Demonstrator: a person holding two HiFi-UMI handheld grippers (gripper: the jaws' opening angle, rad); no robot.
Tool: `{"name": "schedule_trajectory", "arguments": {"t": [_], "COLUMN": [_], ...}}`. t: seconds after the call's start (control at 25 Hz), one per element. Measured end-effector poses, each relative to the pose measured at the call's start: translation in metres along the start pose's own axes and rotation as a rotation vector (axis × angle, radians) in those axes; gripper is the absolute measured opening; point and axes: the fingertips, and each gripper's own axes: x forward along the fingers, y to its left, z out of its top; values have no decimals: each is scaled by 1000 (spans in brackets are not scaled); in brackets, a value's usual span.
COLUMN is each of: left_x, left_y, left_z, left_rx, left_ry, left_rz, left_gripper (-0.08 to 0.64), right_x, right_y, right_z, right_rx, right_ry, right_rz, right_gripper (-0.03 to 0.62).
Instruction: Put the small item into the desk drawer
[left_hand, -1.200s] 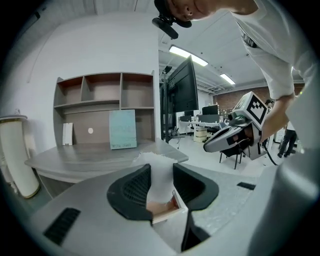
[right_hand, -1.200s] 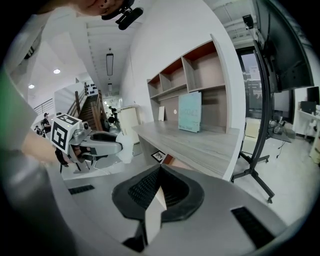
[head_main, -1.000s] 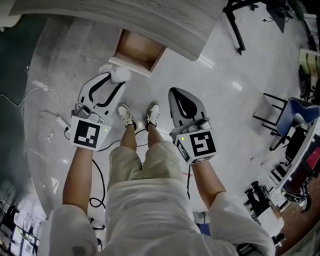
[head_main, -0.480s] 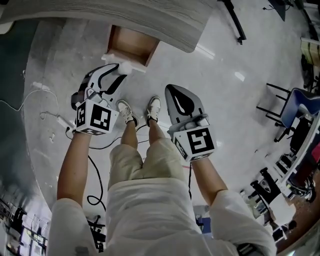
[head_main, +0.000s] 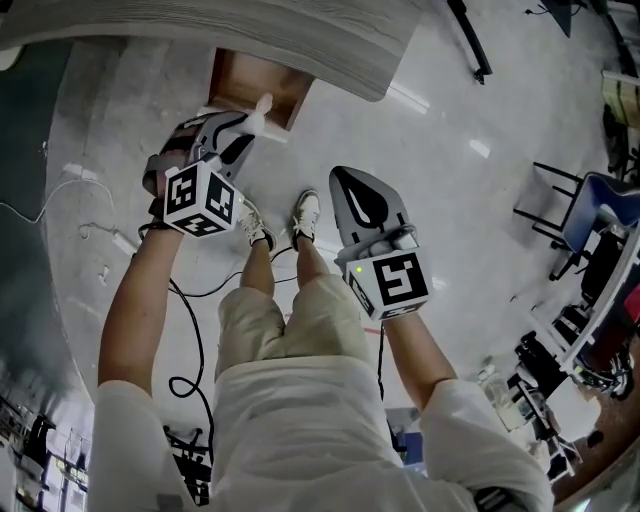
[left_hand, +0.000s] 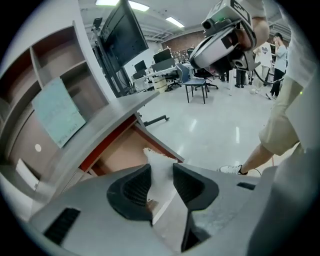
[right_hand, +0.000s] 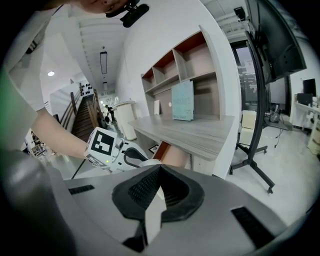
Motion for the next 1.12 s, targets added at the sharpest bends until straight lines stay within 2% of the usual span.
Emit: {"name": "schedule_trajectory", "arguments": {"t": [0.48, 0.76, 1.12], "left_x": [31, 39, 70], "left_y": [10, 4, 10], "left_z": [-21, -21, -39], "left_rx": [55, 131, 143], "left_ry": [83, 101, 187], "left_rz": [-37, -96, -156], "left_gripper": [141, 141, 141], "right_x": [4, 6, 13], "right_y": [-10, -13, -9], "right_z": [-4, -7, -14], "right_rx": [-10, 3, 0], "right_ry": [14, 21, 44], "right_rz": [7, -3, 21], "right_gripper": [-2, -2, -2]}}
